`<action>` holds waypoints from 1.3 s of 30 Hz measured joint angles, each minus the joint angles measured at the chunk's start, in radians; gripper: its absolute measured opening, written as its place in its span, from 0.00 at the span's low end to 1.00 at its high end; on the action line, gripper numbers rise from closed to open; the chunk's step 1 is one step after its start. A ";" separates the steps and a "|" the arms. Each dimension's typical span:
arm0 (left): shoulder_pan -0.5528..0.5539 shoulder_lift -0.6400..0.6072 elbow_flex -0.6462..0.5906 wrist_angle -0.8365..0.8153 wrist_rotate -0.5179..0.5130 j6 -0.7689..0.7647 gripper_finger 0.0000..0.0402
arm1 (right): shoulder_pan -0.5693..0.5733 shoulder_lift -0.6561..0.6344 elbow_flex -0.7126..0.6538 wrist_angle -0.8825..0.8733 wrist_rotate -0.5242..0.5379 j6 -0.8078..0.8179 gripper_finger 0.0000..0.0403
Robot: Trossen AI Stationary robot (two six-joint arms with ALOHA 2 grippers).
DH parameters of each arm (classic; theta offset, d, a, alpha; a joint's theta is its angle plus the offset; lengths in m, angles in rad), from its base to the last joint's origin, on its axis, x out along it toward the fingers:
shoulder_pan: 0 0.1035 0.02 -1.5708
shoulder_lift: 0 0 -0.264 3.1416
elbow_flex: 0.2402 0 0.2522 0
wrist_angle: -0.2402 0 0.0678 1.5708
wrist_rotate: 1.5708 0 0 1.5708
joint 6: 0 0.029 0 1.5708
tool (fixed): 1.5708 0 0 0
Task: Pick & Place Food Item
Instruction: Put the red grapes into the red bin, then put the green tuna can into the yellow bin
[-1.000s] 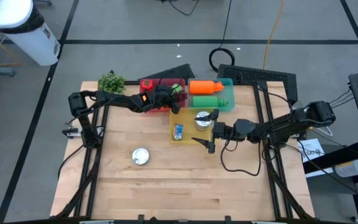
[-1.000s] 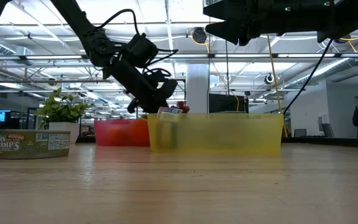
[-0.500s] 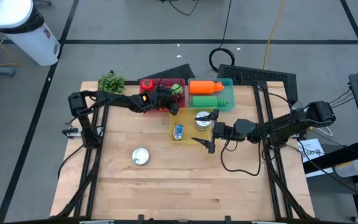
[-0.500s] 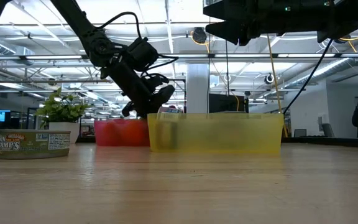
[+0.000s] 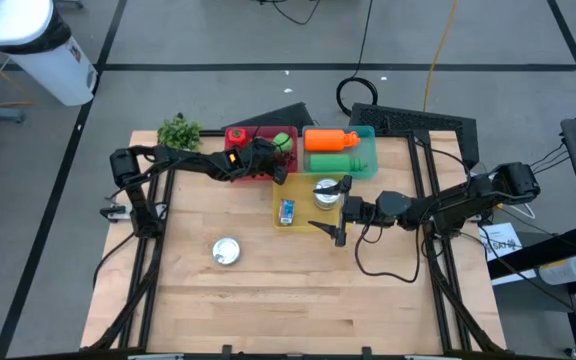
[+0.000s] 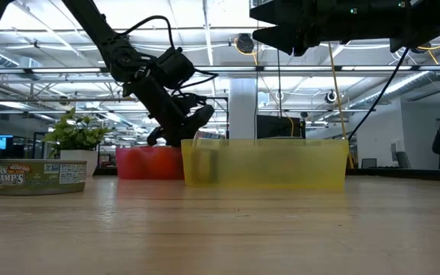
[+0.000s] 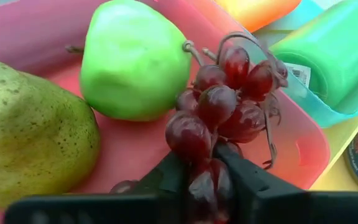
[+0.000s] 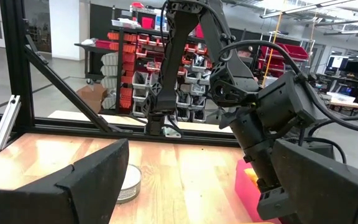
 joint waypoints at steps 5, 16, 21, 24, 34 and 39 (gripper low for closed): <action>0.001 0.000 0.000 0.000 0.005 -0.011 0.40 | 0.000 0.000 0.000 0.000 0.000 0.000 0.94; 0.000 -0.098 -0.001 -0.005 0.080 0.038 0.70 | 0.000 0.000 0.000 0.000 0.000 0.000 0.94; -0.001 -0.237 -0.001 -0.076 0.141 0.038 0.73 | 0.000 0.000 0.000 0.000 0.000 0.000 0.94; -0.014 -0.334 -0.001 -0.184 0.219 0.037 0.73 | 0.000 0.000 0.000 -0.001 0.000 0.000 0.94; -0.264 -0.537 0.000 -0.656 0.246 0.017 0.70 | 0.000 0.000 0.000 -0.019 0.000 -0.002 0.94; -0.488 -0.611 0.000 -0.847 0.061 -0.113 0.70 | 0.000 -0.011 0.000 -0.042 0.000 0.018 0.94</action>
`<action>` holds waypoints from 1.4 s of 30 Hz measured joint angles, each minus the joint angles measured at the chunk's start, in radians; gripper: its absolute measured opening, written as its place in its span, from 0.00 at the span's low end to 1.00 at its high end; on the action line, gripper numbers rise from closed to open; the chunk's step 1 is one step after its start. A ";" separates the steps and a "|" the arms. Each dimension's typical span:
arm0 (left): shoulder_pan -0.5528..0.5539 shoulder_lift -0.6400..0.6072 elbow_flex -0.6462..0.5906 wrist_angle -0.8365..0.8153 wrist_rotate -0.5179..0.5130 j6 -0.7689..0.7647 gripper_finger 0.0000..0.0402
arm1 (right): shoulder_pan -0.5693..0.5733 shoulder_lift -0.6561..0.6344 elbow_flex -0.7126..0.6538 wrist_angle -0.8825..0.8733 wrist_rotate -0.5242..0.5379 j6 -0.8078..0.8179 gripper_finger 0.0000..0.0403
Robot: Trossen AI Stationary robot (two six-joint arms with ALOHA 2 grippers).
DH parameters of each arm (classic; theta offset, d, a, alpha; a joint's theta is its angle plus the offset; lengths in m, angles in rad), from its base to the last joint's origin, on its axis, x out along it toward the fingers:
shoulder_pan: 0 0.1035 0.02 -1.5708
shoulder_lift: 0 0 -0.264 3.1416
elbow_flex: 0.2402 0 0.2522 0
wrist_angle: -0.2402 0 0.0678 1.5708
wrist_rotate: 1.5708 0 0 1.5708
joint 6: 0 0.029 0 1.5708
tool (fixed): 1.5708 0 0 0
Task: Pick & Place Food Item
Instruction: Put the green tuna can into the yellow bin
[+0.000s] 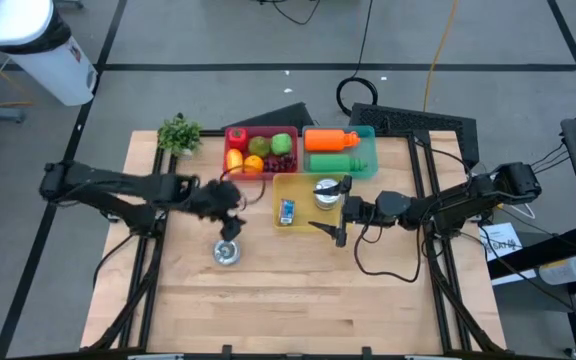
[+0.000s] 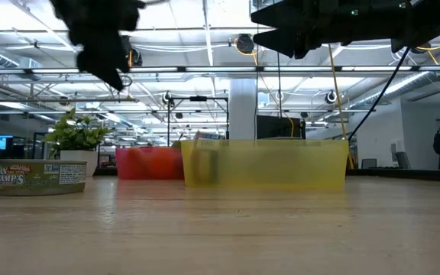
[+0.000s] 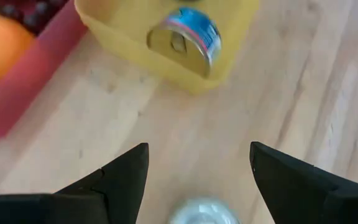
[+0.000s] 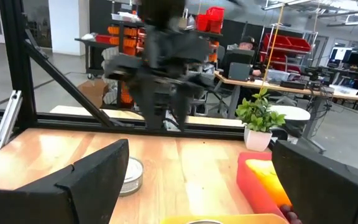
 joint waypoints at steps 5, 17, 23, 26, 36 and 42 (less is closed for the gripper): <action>-0.216 -0.026 0.000 -0.138 -0.084 -0.207 0.70 | 0.000 0.000 0.000 -0.002 0.000 0.008 0.94; -0.497 0.102 0.000 -0.401 -0.096 -0.368 0.70 | 0.065 0.001 0.036 -0.009 -0.051 0.049 0.94; -0.482 0.108 -0.052 -0.408 -0.118 -0.441 0.70 | 0.079 0.001 0.043 -0.017 -0.048 0.030 0.94; -0.446 0.109 -0.139 -0.412 -0.047 -0.484 0.70 | 0.079 0.001 0.043 -0.022 -0.043 0.034 0.94; -0.317 0.109 -0.326 -0.185 -0.106 -0.402 0.70 | 0.078 0.001 0.043 -0.026 0.005 0.006 0.94; -0.295 0.109 -0.336 0.153 -0.099 -0.236 0.70 | 0.077 0.001 0.043 -0.026 0.005 0.007 0.94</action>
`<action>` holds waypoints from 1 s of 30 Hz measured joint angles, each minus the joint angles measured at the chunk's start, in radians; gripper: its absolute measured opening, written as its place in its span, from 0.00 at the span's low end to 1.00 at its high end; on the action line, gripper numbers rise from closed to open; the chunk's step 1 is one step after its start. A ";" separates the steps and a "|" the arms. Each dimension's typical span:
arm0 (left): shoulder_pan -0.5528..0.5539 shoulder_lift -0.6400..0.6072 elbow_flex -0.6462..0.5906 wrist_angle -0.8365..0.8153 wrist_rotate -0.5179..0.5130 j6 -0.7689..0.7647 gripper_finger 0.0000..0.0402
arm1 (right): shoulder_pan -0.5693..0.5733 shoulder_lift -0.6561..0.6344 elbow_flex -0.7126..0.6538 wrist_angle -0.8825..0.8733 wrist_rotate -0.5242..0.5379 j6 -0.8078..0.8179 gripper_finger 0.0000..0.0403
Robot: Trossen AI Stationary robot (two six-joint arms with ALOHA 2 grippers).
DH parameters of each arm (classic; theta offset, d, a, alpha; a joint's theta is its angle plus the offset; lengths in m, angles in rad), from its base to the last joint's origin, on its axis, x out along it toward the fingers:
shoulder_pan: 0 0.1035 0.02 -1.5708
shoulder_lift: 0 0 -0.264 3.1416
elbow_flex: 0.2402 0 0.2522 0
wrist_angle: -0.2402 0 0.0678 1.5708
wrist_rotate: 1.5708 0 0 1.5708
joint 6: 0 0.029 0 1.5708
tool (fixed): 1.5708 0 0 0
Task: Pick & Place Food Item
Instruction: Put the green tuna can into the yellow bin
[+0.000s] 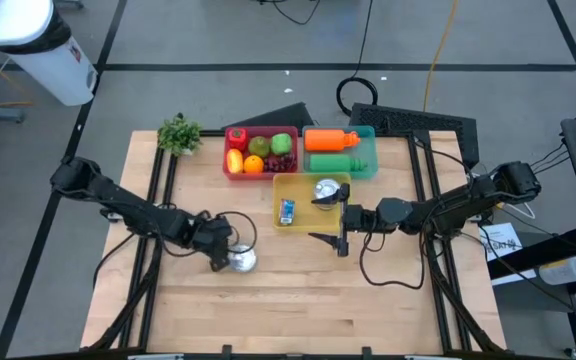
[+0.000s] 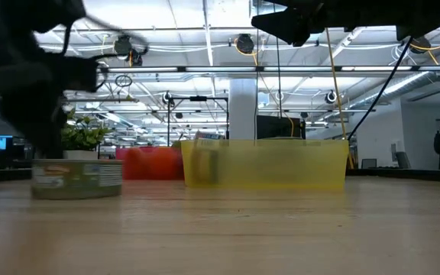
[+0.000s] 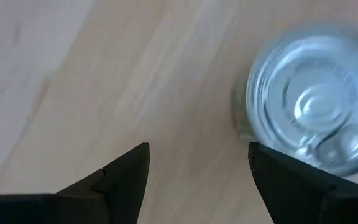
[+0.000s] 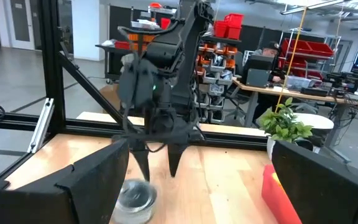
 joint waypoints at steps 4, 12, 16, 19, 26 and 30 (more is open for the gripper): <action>0.025 0.000 0.000 0.210 -0.048 0.070 0.70 | 0.000 0.000 0.000 -0.001 0.000 0.000 0.94; 0.075 0.000 0.090 0.259 0.090 0.184 0.70 | 0.000 0.000 0.000 -0.007 0.000 -0.001 0.94; -0.015 0.034 0.214 0.130 0.105 0.360 0.63 | 0.000 0.000 0.000 -0.007 0.000 -0.002 0.94; -0.073 0.062 0.300 0.043 0.067 0.393 0.50 | 0.000 0.000 0.000 -0.007 0.000 0.002 0.94; -0.086 0.161 0.320 -0.166 0.065 0.295 0.14 | 0.052 0.009 0.070 -0.128 0.002 0.019 0.94; -0.071 0.184 0.319 -0.232 0.093 0.288 0.02 | 0.111 0.071 0.179 -0.262 0.004 0.002 0.94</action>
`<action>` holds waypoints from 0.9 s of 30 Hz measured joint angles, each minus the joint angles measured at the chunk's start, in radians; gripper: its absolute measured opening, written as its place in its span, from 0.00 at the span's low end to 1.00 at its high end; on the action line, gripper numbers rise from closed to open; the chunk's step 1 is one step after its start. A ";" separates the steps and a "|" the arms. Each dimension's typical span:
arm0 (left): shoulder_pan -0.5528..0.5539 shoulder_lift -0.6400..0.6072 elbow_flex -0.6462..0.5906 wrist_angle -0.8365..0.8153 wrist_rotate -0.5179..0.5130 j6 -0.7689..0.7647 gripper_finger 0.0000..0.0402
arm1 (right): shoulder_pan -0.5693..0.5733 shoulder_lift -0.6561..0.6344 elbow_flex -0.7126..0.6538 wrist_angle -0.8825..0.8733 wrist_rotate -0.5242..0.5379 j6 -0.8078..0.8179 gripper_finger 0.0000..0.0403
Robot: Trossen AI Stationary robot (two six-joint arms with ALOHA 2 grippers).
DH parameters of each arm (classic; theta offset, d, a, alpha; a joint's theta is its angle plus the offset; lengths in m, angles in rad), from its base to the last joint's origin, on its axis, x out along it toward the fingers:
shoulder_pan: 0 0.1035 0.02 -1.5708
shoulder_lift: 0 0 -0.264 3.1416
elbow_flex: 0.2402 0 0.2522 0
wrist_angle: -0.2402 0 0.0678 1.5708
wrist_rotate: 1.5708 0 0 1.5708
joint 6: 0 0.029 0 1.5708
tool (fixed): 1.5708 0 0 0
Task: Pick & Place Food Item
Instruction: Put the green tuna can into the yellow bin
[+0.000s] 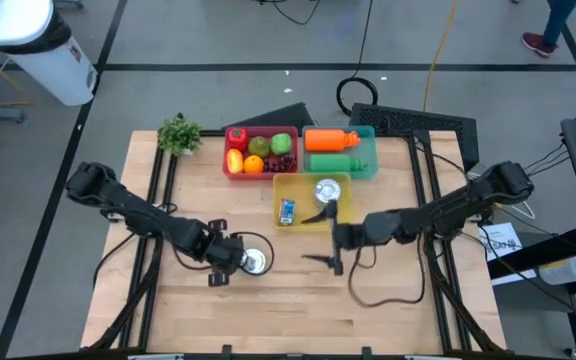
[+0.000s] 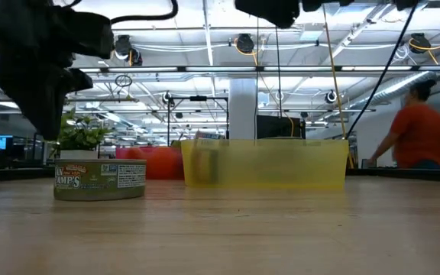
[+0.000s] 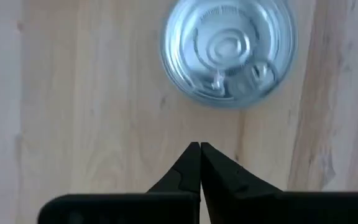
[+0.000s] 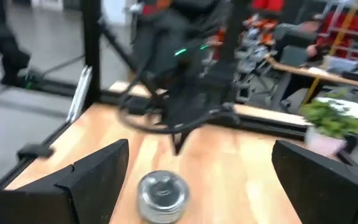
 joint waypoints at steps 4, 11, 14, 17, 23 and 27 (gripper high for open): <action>0.010 -0.012 0.001 0.039 -0.011 0.004 0.04 | 0.028 0.128 0.097 -0.064 -0.005 -0.031 0.94; 0.008 -0.015 0.001 0.123 0.009 -0.007 0.01 | 0.013 0.344 0.215 -0.072 -0.007 -0.041 0.94; -0.002 -0.015 0.001 0.136 0.014 -0.013 0.01 | 0.008 0.406 0.265 -0.066 -0.011 -0.045 0.94; -0.008 0.010 0.002 0.116 0.025 -0.022 0.01 | 0.008 0.451 0.299 -0.067 -0.020 -0.048 0.94; -0.010 0.071 0.002 0.123 0.028 -0.007 0.01 | 0.008 0.488 0.321 -0.071 -0.062 -0.051 0.94; -0.010 0.084 0.002 0.155 0.050 0.018 0.01 | 0.007 0.488 0.324 -0.067 -0.062 -0.029 0.94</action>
